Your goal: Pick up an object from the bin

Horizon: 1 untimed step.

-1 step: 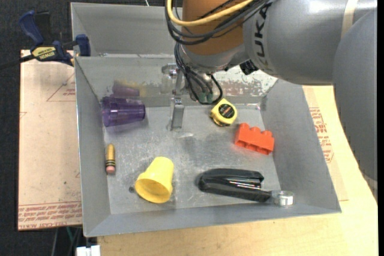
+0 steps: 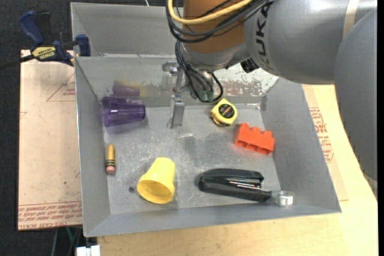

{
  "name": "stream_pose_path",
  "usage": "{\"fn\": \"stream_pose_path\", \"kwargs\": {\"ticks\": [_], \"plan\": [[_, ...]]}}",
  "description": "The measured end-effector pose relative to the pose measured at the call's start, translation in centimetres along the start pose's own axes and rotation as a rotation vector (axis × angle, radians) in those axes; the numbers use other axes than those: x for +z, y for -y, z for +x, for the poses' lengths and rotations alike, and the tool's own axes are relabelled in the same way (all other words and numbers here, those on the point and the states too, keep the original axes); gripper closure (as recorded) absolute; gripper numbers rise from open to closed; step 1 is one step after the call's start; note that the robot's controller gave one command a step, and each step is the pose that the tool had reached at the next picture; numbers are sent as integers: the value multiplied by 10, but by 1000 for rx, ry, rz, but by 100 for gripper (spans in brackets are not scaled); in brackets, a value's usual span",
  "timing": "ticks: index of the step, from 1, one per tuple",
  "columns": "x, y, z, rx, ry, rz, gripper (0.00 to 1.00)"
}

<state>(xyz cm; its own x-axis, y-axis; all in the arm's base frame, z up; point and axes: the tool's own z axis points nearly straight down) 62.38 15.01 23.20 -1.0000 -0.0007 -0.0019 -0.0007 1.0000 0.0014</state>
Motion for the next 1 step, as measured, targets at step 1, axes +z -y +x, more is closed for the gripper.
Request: {"fn": "stream_pose_path", "kwargs": {"ticks": [1], "plan": [[46, -20, 26, 66, 0, -1, 0]]}}
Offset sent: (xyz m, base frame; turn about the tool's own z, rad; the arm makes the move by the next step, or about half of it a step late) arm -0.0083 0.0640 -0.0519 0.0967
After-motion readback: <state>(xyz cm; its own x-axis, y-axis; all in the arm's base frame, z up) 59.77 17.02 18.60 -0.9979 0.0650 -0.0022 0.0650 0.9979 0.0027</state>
